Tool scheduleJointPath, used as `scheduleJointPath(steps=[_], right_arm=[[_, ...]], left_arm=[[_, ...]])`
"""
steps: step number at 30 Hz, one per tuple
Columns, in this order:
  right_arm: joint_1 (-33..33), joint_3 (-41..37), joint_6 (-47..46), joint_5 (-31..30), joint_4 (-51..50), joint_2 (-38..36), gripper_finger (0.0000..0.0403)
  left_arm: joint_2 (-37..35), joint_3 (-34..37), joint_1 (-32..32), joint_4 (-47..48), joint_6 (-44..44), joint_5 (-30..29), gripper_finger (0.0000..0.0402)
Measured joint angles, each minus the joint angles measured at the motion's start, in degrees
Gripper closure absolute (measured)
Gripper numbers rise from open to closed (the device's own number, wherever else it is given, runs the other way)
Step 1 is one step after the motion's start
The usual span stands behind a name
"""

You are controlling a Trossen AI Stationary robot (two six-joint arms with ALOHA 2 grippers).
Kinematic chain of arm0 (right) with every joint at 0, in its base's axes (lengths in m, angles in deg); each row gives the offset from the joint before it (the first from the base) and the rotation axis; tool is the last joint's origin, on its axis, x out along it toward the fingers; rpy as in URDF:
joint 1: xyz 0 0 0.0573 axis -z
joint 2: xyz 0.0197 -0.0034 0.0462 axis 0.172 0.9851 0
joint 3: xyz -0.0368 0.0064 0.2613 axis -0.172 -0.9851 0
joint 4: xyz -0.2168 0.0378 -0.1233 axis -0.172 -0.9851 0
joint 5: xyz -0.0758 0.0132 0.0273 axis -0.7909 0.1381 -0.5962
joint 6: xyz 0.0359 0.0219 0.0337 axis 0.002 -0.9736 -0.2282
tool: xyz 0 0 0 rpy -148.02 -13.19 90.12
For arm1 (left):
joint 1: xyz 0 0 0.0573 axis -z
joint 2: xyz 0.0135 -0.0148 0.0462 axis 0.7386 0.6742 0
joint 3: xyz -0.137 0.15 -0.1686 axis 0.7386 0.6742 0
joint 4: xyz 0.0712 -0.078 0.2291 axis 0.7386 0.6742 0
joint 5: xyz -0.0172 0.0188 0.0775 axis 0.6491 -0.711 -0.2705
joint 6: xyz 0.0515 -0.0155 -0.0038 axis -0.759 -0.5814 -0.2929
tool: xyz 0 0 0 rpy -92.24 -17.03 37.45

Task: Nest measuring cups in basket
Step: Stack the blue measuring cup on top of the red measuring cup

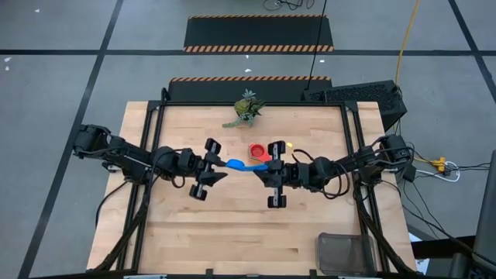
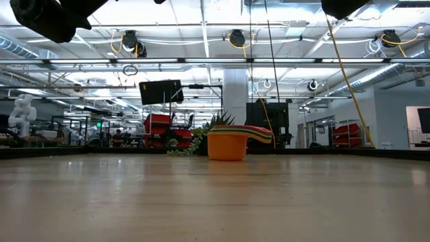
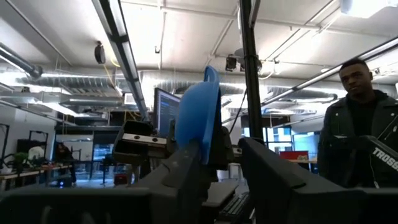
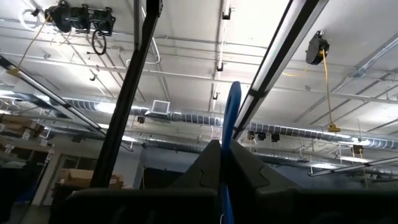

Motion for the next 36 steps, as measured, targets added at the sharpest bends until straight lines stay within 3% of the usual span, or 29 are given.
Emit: scheduleJointPath(steps=[7,20,26,33,36], right_arm=[[0.00,0.00,-0.02,-0.04,-0.02,-0.01,0.0403],[-0.11,0.00,-0.09,0.01,-0.12,-0.01,0.0403],[-0.11,0.00,-0.58,-0.02,-0.13,-0.01,0.0403],[-0.46,0.00,0.03,-0.33,-0.15,-0.01,0.0394],[-1.64,-0.02,1.63,-4.78,-0.39,0.04,0.0368]], left_arm=[[-0.03,0.00,0.06,0.13,-0.02,0.02,0.0258],[-0.03,0.00,0.06,0.02,-0.03,-0.07,0.0334],[-0.03,0.00,0.06,-0.03,-0.89,-0.02,0.0390],[-0.03,0.00,0.06,-0.04,-0.67,0.09,0.0395],[-0.05,0.07,0.09,-0.06,0.06,0.21,0.0395]])
